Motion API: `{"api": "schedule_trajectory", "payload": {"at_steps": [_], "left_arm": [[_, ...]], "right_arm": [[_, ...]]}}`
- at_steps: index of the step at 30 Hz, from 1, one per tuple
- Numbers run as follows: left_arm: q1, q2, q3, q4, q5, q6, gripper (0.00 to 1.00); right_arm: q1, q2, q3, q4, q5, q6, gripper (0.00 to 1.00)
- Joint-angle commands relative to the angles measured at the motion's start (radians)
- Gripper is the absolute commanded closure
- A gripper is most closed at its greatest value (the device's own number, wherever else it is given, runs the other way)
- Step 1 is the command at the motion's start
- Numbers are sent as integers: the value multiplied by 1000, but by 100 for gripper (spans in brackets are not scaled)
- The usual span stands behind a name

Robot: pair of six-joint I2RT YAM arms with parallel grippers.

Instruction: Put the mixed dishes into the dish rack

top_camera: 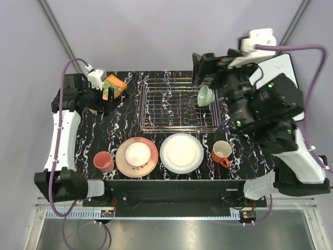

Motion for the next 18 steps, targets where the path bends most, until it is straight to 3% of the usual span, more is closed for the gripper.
{"api": "schedule_trajectory", "payload": {"at_steps": [1, 9, 18], "left_arm": [[15, -56, -17, 20, 21, 11, 1], [17, -79, -54, 20, 35, -3, 1], [17, -79, -100, 24, 50, -8, 1]], "right_arm": [[-22, 116, -26, -541, -262, 531, 0], [-45, 194, -359, -503, -541, 785, 1], [-115, 214, -542, -501, -684, 835, 5]]}}
